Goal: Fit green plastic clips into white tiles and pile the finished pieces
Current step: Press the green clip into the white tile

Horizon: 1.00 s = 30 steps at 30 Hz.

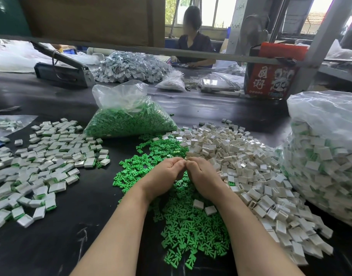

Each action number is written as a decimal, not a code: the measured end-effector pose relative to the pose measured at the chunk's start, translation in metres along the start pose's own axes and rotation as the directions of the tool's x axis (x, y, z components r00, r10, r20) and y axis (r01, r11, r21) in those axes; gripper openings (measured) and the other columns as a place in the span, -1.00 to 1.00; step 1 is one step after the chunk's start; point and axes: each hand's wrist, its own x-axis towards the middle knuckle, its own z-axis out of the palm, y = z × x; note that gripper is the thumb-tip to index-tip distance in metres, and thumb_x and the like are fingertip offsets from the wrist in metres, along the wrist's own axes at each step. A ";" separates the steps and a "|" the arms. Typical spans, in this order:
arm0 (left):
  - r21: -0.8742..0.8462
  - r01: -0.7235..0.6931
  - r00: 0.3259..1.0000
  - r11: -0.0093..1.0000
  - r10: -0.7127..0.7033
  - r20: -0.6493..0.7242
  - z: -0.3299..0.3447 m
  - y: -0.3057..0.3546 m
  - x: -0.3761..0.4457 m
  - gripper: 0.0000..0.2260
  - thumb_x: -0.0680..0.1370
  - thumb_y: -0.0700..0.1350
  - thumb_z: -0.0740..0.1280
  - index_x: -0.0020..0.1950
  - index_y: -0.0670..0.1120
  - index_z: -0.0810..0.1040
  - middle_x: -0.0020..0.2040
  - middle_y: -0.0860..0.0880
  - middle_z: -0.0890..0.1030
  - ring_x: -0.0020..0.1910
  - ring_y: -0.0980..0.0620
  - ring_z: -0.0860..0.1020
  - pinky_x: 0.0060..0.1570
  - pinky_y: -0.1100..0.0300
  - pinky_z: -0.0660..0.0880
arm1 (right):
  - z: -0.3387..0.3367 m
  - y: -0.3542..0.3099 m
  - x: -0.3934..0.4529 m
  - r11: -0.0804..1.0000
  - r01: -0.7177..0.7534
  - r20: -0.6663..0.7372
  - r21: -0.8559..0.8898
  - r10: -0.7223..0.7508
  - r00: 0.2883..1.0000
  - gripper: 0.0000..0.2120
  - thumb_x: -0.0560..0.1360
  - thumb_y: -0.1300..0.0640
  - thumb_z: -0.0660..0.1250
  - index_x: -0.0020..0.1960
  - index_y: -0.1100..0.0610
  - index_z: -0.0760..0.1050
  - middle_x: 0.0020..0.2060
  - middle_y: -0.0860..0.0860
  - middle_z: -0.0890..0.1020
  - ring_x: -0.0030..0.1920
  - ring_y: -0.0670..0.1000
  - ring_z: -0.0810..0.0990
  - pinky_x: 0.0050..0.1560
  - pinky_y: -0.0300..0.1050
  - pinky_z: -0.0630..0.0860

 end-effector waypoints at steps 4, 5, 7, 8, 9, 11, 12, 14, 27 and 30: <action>0.019 0.015 1.000 1.000 -0.016 0.026 0.002 0.000 0.001 -0.54 0.56 0.10 0.13 0.11 -0.29 0.50 -0.10 -0.10 0.50 -0.12 0.02 0.42 -0.01 -0.06 0.43 | 0.000 0.000 -0.001 1.000 -0.011 0.005 -0.015 0.012 1.000 -0.67 0.40 -0.01 0.01 -0.34 0.20 0.37 -0.42 0.04 0.41 -0.33 0.06 0.37 -0.23 0.14 0.37; 0.031 0.016 0.999 0.999 -0.017 0.033 0.002 -0.001 0.002 -0.56 0.57 0.09 0.13 0.11 -0.28 0.51 -0.07 -0.11 0.52 -0.09 0.01 0.43 0.06 -0.12 0.44 | 0.000 0.001 0.000 1.000 -0.009 0.010 -0.016 0.009 1.000 -0.64 0.40 0.00 0.01 -0.32 0.24 0.40 -0.42 0.05 0.42 -0.33 0.06 0.38 -0.24 0.13 0.37; 0.051 0.013 0.999 0.999 -0.015 0.047 0.002 -0.003 0.004 -0.64 0.64 0.03 0.12 0.10 -0.24 0.53 -0.05 -0.12 0.53 -0.07 0.01 0.45 0.15 -0.17 0.43 | 0.000 0.003 0.000 1.000 -0.001 0.019 -0.016 0.001 1.000 -0.61 0.39 0.00 0.01 -0.31 0.28 0.43 -0.42 0.06 0.43 -0.34 0.06 0.38 -0.26 0.10 0.37; 0.054 0.011 0.998 0.998 -0.014 0.054 0.002 -0.004 0.004 -0.68 0.67 -0.01 0.12 0.08 -0.21 0.54 -0.06 -0.11 0.53 -0.07 0.01 0.45 0.15 -0.16 0.43 | 0.000 0.004 0.000 1.000 0.004 0.021 -0.019 -0.003 1.000 -0.62 0.39 0.00 0.01 -0.32 0.27 0.42 -0.43 0.05 0.43 -0.35 0.05 0.37 -0.27 0.08 0.36; 0.055 0.010 0.998 0.998 -0.013 0.058 0.002 -0.004 0.005 -0.71 0.69 -0.03 0.11 0.05 -0.18 0.55 -0.07 -0.10 0.52 -0.08 0.02 0.44 0.15 -0.16 0.43 | -0.001 0.005 0.000 1.000 0.007 0.023 -0.027 -0.007 1.000 -0.63 0.39 0.00 0.02 -0.33 0.26 0.41 -0.43 0.05 0.43 -0.36 0.04 0.37 -0.28 0.07 0.35; 0.064 0.009 0.998 0.998 -0.013 0.062 0.002 -0.005 0.004 -0.72 0.70 -0.05 0.11 0.04 -0.17 0.56 -0.08 -0.12 0.54 -0.09 -0.01 0.46 0.16 -0.17 0.43 | -0.001 0.006 0.000 0.999 0.015 0.031 -0.048 -0.013 0.999 -0.65 0.39 -0.01 0.03 -0.35 0.23 0.40 -0.44 0.05 0.42 -0.38 0.03 0.36 -0.31 0.04 0.33; 0.077 0.010 0.998 0.997 -0.015 0.065 0.002 -0.004 0.004 -0.72 0.70 -0.05 0.11 0.05 -0.16 0.56 -0.06 -0.15 0.57 -0.09 -0.05 0.48 0.18 -0.17 0.43 | -0.001 0.007 0.000 0.998 0.018 0.035 -0.057 -0.016 0.999 -0.67 0.39 -0.01 0.03 -0.37 0.20 0.37 -0.45 0.04 0.41 -0.39 0.02 0.35 -0.33 0.02 0.32; 0.108 0.014 0.997 0.994 -0.022 0.079 0.001 -0.003 0.004 -0.72 0.70 -0.04 0.12 0.08 -0.15 0.57 0.03 -0.28 0.61 -0.05 -0.12 0.52 0.22 -0.19 0.44 | -0.001 0.008 0.000 0.997 0.028 0.040 -0.077 -0.024 0.999 -0.71 0.38 -0.01 0.03 -0.41 0.14 0.30 -0.48 0.02 0.37 -0.42 0.01 0.31 -0.36 -0.01 0.27; -0.112 -0.036 0.995 0.993 0.047 0.091 -0.002 -0.010 0.002 -0.78 0.59 0.10 0.18 -0.18 0.18 0.57 -0.36 0.20 0.36 -0.36 0.20 0.30 -0.32 0.37 0.32 | -0.009 0.011 -0.003 0.934 -0.056 0.105 0.353 0.020 0.994 -0.73 0.62 0.25 0.07 -0.25 0.17 0.36 -0.42 -0.06 0.36 -0.39 -0.08 0.30 -0.29 -0.10 0.24; -0.120 -0.035 0.995 0.992 0.045 0.084 -0.002 -0.010 0.002 -0.79 0.59 0.11 0.19 -0.14 0.13 0.57 -0.35 0.19 0.37 -0.34 0.19 0.31 -0.31 0.37 0.33 | -0.014 0.011 -0.003 0.918 -0.069 0.139 0.391 0.015 0.990 -0.72 0.65 0.25 0.10 -0.23 0.19 0.37 -0.41 -0.05 0.38 -0.40 -0.11 0.33 -0.31 -0.19 0.29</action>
